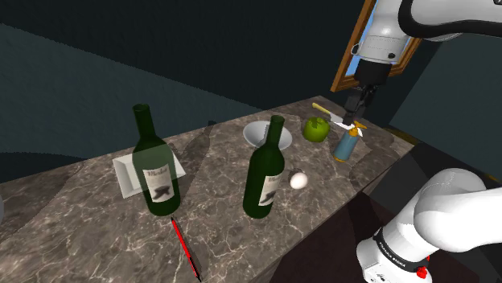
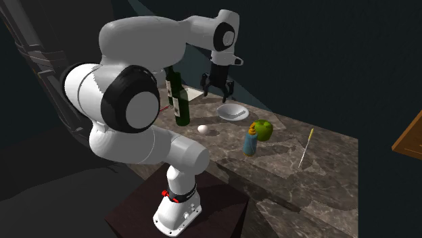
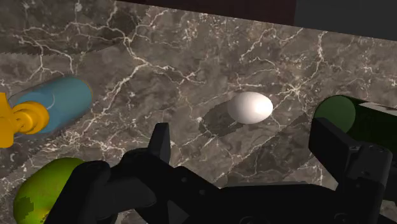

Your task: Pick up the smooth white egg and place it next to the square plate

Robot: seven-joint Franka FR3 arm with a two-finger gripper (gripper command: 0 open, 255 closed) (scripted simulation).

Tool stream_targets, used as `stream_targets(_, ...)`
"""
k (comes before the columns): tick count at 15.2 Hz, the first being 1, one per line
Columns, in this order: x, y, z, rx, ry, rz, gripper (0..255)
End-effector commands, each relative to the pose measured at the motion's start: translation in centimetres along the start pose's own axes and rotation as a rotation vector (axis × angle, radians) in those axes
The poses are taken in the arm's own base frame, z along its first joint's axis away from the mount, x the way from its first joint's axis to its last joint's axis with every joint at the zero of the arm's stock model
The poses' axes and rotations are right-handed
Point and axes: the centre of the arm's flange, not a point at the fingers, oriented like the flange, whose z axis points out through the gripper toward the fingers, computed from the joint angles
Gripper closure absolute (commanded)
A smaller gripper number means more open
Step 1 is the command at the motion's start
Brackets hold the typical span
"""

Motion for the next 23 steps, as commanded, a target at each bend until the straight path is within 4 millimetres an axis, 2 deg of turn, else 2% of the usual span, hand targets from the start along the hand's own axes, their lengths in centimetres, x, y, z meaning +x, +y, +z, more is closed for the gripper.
stream_targets(1,0.0,0.0,0.0,0.0,0.0,0.0,0)
stream_targets(9,4.8,0.2,9.6,0.106,-0.025,-0.242,0)
stream_targets(18,9.7,-2.1,20.5,0.226,-0.053,-0.514,0)
stream_targets(23,9.8,-2.8,23.4,0.236,-0.055,-0.536,0)
